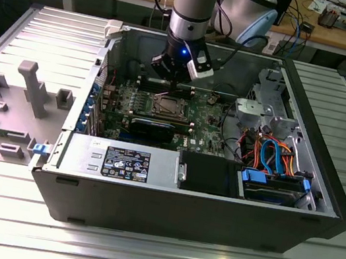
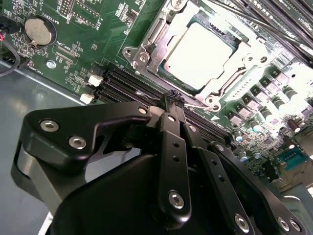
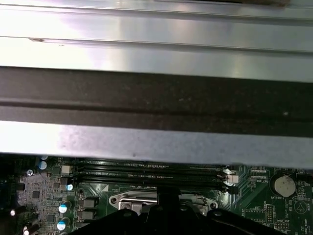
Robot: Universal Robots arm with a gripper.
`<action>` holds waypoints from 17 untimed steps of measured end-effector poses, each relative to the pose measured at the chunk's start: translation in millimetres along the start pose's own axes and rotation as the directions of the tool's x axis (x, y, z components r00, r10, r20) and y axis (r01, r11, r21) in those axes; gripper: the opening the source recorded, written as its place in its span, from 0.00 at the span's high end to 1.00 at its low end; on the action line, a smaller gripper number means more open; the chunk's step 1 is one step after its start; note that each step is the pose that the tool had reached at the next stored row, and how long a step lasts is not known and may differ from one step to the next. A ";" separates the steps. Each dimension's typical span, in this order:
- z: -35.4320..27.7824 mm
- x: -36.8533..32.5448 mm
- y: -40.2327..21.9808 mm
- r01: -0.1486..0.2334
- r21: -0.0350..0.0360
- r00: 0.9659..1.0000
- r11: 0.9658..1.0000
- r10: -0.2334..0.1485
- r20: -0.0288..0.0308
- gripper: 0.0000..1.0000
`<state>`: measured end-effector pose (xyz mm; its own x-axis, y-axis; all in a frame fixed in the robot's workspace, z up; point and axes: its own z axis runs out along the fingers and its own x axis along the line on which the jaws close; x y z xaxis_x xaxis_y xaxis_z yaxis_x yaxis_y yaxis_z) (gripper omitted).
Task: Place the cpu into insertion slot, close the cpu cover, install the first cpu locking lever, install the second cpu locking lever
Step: 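Install the first cpu locking lever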
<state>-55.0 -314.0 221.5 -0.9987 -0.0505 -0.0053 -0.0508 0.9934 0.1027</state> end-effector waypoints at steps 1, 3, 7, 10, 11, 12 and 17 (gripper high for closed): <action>0.3 -0.6 0.0 0.000 0.000 1.000 1.000 0.000 0.000 0.89; 0.9 -1.5 -0.1 0.000 0.000 1.000 1.000 0.000 0.000 0.89; 2.7 -4.6 -0.2 0.000 0.001 1.000 1.000 0.000 0.000 0.89; 3.7 -6.8 -0.1 0.000 0.001 1.000 1.000 0.000 0.000 0.89; 4.1 -7.6 -0.1 0.000 0.001 1.000 1.000 0.000 0.000 0.89; 4.4 -8.2 -0.1 0.000 0.001 1.000 1.000 0.000 0.000 0.89; 5.9 -10.3 -0.1 0.000 0.003 1.000 1.000 0.000 0.000 0.89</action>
<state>-44.7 -313.0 215.7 -0.9987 -0.0506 -0.0051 -0.0508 0.9938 0.0992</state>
